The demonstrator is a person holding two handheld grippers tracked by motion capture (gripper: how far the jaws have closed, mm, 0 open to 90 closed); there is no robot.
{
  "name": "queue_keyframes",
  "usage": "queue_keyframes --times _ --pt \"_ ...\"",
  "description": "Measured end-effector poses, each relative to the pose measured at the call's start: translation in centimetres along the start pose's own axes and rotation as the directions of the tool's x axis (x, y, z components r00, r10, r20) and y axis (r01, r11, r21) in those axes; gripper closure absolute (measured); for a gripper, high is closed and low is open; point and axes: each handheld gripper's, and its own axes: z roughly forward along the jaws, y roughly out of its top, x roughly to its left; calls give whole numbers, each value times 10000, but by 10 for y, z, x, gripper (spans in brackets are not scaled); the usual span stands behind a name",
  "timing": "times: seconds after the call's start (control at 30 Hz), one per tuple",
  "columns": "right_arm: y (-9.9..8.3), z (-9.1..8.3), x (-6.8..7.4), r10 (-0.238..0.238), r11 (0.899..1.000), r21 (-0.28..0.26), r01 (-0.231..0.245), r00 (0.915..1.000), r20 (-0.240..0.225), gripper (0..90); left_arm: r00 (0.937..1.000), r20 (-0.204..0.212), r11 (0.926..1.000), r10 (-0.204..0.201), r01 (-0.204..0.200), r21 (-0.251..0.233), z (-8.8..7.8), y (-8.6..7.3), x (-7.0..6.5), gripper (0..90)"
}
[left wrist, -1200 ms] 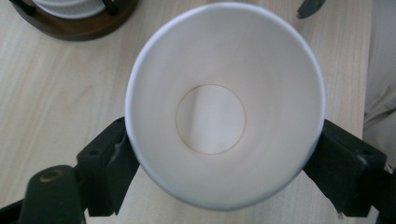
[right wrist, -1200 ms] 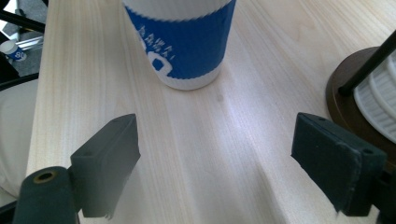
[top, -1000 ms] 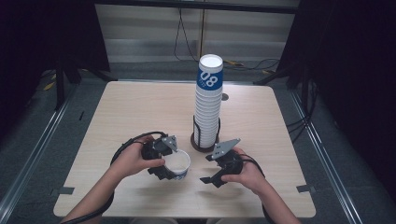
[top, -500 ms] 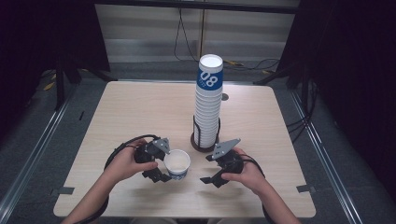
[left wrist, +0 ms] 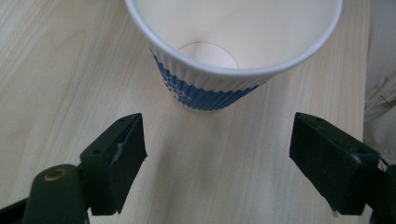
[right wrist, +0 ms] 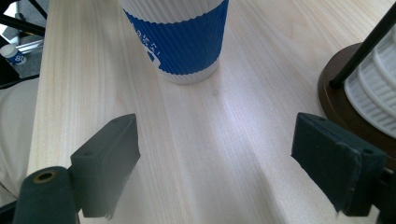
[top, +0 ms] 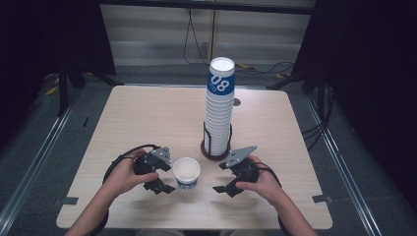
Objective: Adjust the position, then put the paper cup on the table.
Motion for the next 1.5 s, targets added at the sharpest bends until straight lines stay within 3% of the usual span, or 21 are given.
queue_keyframes --times 0.33,0.7,0.8,1.2,1.5 --pt "1 -3 0 37 10000 -48 -37 10000 20 144 9999 -94 9999 -87 86 -55 -5 -10 1 185" --pt "-4 -8 -3 129 9999 -96 -128 9998 129 144 9989 13 9983 -464 464 -362 -5 -24 3 186" --pt "-5 -9 -3 176 9998 -125 -173 9997 171 144 9992 -56 9984 -387 384 -409 -5 -26 3 186" --pt "-17 -21 -7 432 9988 -224 -425 9985 342 144 9980 -16 9960 -640 637 -626 -8 -47 6 186" --pt "-29 -30 -10 731 9969 -322 -714 9959 535 144 9964 -75 9909 -849 836 -1052 -13 -59 11 182"
